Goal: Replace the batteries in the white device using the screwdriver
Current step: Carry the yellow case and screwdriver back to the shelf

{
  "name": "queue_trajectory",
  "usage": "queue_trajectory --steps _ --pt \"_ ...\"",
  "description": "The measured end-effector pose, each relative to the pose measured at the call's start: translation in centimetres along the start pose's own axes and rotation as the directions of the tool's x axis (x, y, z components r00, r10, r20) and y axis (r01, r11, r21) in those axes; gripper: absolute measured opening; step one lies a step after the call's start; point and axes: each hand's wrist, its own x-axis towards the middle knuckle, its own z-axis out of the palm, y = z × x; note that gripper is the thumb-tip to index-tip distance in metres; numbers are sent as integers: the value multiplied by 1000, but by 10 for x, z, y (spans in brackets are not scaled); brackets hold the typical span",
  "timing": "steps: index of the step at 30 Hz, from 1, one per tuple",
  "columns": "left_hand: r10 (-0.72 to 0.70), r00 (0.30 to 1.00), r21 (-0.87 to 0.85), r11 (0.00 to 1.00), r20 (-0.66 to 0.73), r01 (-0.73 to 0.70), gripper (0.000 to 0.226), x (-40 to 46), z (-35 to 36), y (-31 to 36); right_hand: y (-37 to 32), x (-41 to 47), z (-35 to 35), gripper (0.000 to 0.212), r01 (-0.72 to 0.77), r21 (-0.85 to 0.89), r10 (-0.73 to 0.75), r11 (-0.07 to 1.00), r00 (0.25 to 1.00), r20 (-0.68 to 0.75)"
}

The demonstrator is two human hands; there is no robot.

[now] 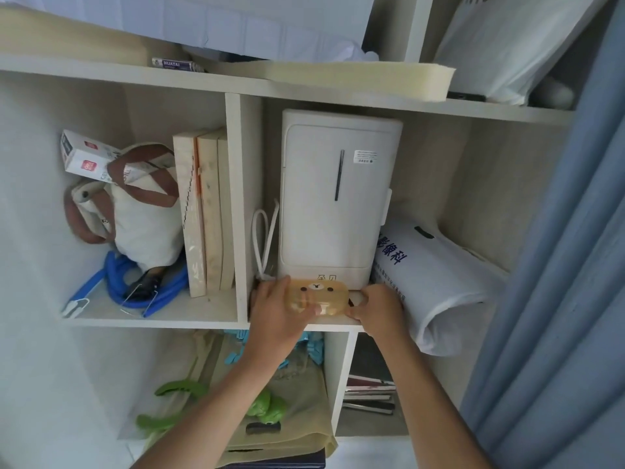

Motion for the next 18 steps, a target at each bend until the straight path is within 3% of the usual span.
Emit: queue_trajectory --steps 10,15,18 --pt "-14 1000 44 999 9 13 84 -5 -4 9 1 -9 14 7 55 73 -42 996 984 -176" --pt "-3 999 69 998 50 0 90 -6 -14 12 -9 -21 3 26 57 -68 -68 996 983 -173" --pt "10 996 13 1000 88 -11 82 -10 -26 17 -15 -33 -4 42 63 -15 -64 998 988 -138"
